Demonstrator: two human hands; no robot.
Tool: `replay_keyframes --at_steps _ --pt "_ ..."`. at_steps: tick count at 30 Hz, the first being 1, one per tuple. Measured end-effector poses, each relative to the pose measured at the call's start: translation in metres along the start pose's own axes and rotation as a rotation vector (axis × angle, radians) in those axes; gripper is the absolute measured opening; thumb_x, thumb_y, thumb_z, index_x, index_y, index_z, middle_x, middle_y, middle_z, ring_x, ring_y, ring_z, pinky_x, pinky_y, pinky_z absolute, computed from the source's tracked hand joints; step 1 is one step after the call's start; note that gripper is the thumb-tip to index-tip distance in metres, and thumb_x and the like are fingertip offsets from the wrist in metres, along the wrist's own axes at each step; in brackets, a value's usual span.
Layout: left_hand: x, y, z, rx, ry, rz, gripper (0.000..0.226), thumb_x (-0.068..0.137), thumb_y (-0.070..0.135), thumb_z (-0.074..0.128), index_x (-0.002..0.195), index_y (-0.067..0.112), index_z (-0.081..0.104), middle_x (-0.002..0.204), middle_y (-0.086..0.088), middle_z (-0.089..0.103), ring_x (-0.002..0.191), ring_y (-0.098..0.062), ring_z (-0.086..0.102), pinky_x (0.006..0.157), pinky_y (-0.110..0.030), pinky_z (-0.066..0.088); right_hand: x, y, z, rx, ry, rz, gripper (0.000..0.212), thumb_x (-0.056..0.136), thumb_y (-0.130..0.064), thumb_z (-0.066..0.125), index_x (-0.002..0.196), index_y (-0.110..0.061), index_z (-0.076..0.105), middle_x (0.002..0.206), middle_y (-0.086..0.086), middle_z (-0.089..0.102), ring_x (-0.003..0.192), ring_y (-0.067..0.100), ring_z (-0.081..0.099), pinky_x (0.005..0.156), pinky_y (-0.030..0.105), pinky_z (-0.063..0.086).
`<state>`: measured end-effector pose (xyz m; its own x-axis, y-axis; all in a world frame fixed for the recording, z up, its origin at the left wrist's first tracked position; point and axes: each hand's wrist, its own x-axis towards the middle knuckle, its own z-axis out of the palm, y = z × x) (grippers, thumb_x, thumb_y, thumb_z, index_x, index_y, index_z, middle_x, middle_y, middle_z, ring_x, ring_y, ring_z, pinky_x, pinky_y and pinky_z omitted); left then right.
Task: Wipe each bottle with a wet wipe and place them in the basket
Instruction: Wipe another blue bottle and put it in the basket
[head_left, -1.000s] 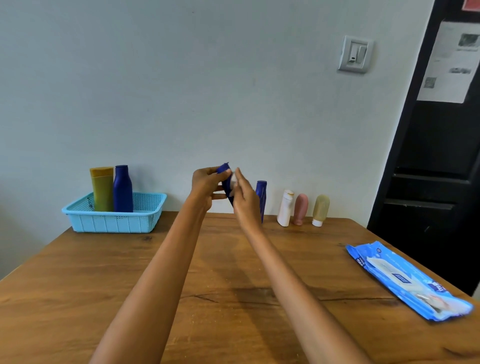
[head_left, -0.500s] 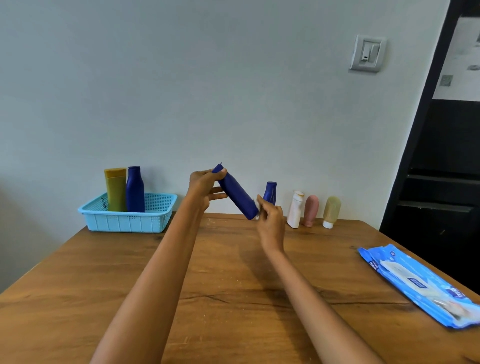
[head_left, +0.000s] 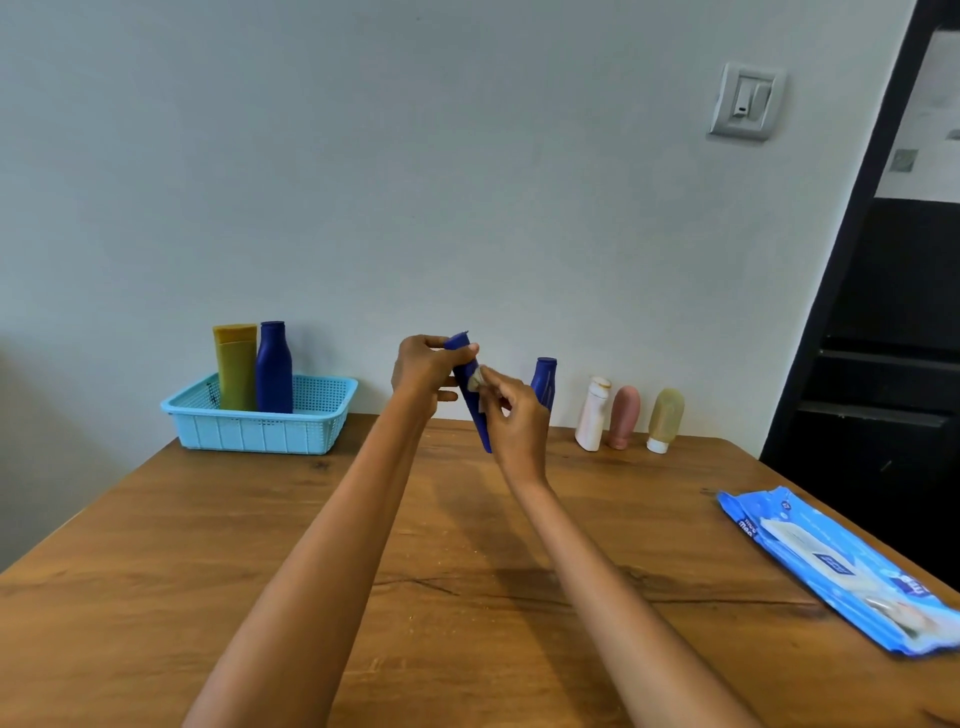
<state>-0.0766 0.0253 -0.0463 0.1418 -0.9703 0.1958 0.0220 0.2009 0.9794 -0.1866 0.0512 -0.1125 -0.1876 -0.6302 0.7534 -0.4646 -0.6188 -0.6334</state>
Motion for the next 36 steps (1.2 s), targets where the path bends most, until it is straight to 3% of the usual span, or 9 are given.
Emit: replay_keyframes --at_steps 3,7,12,16,19,22,25,30,36 --pt "0.004 -0.001 -0.009 -0.067 0.073 0.0 0.043 0.078 0.022 0.076 0.113 0.006 0.057 0.098 -0.011 0.065 0.087 -0.027 0.066 0.07 -0.037 0.058 -0.01 0.016 -0.004 -0.006 -0.065 0.095 0.029 0.09 -0.013 0.06 0.119 -0.012 0.064 0.111 0.0 0.068 0.099 0.005 0.061 0.088 0.023 0.053" --pt "0.007 -0.001 -0.013 -0.093 0.113 0.003 0.044 0.08 0.019 0.074 0.116 0.004 0.055 0.1 -0.01 0.062 0.089 -0.027 0.065 0.074 -0.038 0.057 -0.01 0.025 -0.008 -0.049 -0.074 0.209 0.029 0.091 -0.011 0.059 0.119 -0.01 0.063 0.113 0.002 0.068 0.094 -0.001 0.056 0.077 0.004 0.041" --pt "-0.003 -0.004 0.0 0.015 -0.069 -0.065 0.034 0.079 0.018 0.075 0.103 0.004 0.056 0.09 -0.007 0.061 0.076 -0.024 0.064 0.068 -0.033 0.056 -0.003 0.028 -0.012 -0.066 -0.068 0.315 0.031 0.094 -0.01 0.053 0.125 -0.006 0.058 0.119 0.006 0.065 0.107 0.015 0.061 0.088 0.022 0.047" --pt "-0.006 -0.008 0.012 0.087 -0.121 -0.043 0.031 0.076 0.021 0.078 0.096 0.006 0.06 0.092 -0.008 0.065 0.074 -0.024 0.066 0.073 -0.037 0.055 0.003 0.021 -0.017 0.017 -0.038 0.266 0.031 0.094 -0.011 0.053 0.125 -0.007 0.059 0.115 0.003 0.065 0.099 0.011 0.06 0.084 0.02 0.047" --pt "-0.002 -0.011 0.012 0.149 -0.066 0.004 0.023 0.074 0.025 0.079 0.08 0.016 0.06 0.09 -0.008 0.069 0.08 -0.027 0.069 0.077 -0.039 0.057 0.008 0.014 -0.014 0.09 -0.026 0.203 0.028 0.094 -0.013 0.056 0.121 -0.011 0.063 0.112 -0.005 0.065 0.098 0.003 0.059 0.083 0.013 0.048" --pt "0.001 -0.014 0.006 0.143 0.015 0.024 0.026 0.074 0.028 0.079 0.085 0.015 0.06 0.089 -0.008 0.068 0.084 -0.027 0.068 0.076 -0.038 0.057 0.004 0.013 -0.009 0.093 -0.073 0.136 0.024 0.093 -0.009 0.056 0.115 -0.012 0.066 0.102 -0.01 0.064 0.09 -0.005 0.06 0.077 0.007 0.046" --pt "0.003 -0.011 -0.004 0.013 0.073 -0.006 0.021 0.077 0.023 0.077 0.082 0.014 0.059 0.083 -0.004 0.063 0.083 -0.026 0.066 0.072 -0.034 0.056 -0.001 0.023 -0.011 0.072 -0.131 0.1 0.022 0.091 -0.006 0.058 0.11 -0.011 0.068 0.102 -0.008 0.066 0.094 -0.004 0.06 0.08 0.007 0.046" --pt "0.006 -0.005 -0.021 -0.087 0.126 -0.01 0.027 0.079 0.017 0.075 0.097 0.007 0.057 0.083 -0.001 0.059 0.071 -0.019 0.062 0.067 -0.03 0.055 -0.008 0.044 -0.015 -0.012 -0.221 0.18 0.022 0.087 -0.004 0.062 0.107 -0.01 0.069 0.107 0.0 0.069 0.097 0.003 0.06 0.088 0.02 0.051" --pt "0.01 0.001 -0.037 -0.093 0.238 0.032 0.037 0.08 0.018 0.074 0.112 0.008 0.057 0.091 -0.004 0.062 0.083 -0.023 0.065 0.076 -0.034 0.057 0.001 0.034 -0.014 0.057 -0.16 0.306 0.02 0.091 -0.004 0.057 0.106 -0.01 0.068 0.105 -0.003 0.066 0.089 0.0 0.057 0.07 0.007 0.045"
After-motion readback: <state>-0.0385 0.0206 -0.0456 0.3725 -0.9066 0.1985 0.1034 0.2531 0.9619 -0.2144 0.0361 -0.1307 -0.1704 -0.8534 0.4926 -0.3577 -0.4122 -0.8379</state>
